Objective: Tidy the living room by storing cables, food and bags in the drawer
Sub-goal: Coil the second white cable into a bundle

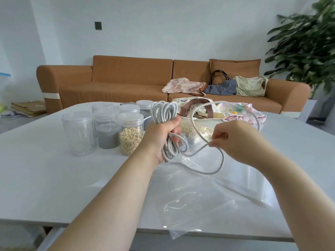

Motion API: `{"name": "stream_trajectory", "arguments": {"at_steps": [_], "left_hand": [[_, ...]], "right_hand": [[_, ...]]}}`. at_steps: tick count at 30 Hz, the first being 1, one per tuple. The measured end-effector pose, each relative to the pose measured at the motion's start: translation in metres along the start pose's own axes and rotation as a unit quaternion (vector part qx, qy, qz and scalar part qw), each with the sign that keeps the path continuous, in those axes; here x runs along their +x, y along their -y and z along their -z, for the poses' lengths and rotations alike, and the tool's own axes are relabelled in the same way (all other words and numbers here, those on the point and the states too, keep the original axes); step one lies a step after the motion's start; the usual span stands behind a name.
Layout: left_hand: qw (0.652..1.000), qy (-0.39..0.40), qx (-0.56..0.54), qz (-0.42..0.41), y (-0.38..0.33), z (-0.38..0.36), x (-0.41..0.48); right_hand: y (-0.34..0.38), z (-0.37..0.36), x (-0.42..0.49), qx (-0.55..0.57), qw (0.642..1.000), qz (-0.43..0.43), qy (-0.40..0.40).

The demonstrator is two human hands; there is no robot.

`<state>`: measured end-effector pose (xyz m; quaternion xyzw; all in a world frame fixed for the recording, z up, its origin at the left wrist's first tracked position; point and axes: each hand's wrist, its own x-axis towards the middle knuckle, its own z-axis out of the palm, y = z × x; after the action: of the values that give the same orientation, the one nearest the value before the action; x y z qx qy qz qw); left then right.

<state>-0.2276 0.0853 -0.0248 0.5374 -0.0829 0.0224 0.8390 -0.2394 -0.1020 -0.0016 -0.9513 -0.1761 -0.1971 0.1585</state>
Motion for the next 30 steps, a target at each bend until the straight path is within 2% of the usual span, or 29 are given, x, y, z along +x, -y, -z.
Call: {"name": "stream_trajectory", "arguments": {"at_steps": [2,6,8,13,17,22,24,26,30], "left_hand": [[0.997,-0.037,0.07,-0.018,0.003,-0.002,0.0],[0.984,-0.07,0.16,-0.019,0.008,-0.001,0.001],[0.982,-0.06,0.179,0.0,0.009,-0.002,0.002],[0.967,-0.098,0.231,0.049,0.01,-0.006,0.001],[0.977,-0.092,0.183,0.06,0.009,-0.002,0.001],[0.979,-0.088,0.172,0.065,0.009,-0.001,0.0],[0.982,-0.044,0.165,0.086,0.009,-0.003,-0.001],[0.982,0.032,0.133,0.129,0.009,-0.006,-0.004],[0.961,0.174,0.054,0.208,0.011,-0.007,-0.006]], "right_hand": [[0.003,0.008,-0.002,0.045,0.998,0.043,0.015],[0.014,0.021,-0.008,0.091,0.983,0.111,0.116],[0.017,0.026,-0.011,0.09,0.98,0.111,0.135],[0.019,0.033,-0.015,0.033,0.973,0.056,0.222],[0.014,0.033,-0.01,0.012,0.99,0.013,0.139],[0.012,0.033,-0.012,0.056,0.989,0.026,0.131],[0.012,0.032,-0.011,0.066,0.992,0.043,0.1],[0.014,0.029,-0.009,0.08,0.994,0.055,0.048],[0.015,0.024,-0.006,0.111,0.99,0.035,-0.078]]}}
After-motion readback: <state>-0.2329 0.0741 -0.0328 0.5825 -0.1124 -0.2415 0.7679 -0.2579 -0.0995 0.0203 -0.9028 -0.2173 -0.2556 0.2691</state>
